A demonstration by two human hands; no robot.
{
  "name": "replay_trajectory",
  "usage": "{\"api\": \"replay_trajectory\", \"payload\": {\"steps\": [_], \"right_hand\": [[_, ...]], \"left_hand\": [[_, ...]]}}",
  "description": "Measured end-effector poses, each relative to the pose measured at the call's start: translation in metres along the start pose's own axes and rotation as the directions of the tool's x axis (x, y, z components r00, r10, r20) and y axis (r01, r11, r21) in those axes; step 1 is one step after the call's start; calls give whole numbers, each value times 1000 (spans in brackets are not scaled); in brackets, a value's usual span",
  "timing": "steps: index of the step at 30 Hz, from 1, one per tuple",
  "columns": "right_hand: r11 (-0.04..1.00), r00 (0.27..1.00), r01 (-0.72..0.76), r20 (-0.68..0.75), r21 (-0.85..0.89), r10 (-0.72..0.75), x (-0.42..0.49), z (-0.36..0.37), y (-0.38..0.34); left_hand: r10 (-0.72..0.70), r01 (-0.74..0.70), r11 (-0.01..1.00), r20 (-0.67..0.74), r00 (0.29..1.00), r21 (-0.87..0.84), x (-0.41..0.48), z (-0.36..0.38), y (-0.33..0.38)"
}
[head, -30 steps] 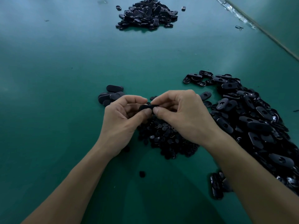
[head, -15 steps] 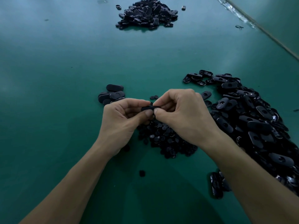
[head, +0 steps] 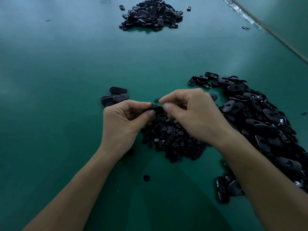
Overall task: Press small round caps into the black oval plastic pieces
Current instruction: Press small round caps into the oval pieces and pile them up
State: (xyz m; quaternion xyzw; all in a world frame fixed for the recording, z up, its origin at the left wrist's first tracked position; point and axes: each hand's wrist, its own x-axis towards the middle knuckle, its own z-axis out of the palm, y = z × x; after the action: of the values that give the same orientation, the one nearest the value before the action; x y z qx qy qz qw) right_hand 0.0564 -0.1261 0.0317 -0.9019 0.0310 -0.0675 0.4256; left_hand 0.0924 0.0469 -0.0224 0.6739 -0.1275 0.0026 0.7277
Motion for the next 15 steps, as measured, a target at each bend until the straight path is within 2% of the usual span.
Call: {"api": "replay_trajectory", "payload": {"steps": [3, 7, 12, 15], "right_hand": [[974, 997, -20, -82, -225, 1, 13, -11, 13], [834, 993, -114, -70, -539, 90, 33, -25, 32], [758, 971, -181, 8, -627, 239, 41, -23, 41], [749, 969, -169, 32, -641, 246, 39, -19, 45]], "left_hand": [[69, -57, 990, -92, 993, 126, 3, -8, -2], [132, -80, 952, -159, 978, 295, 7, -16, -2], [209, -82, 835, -177, 962, 544, 9, -20, 2], [188, -39, 803, -190, 963, 595, 11, -24, 2]]}}
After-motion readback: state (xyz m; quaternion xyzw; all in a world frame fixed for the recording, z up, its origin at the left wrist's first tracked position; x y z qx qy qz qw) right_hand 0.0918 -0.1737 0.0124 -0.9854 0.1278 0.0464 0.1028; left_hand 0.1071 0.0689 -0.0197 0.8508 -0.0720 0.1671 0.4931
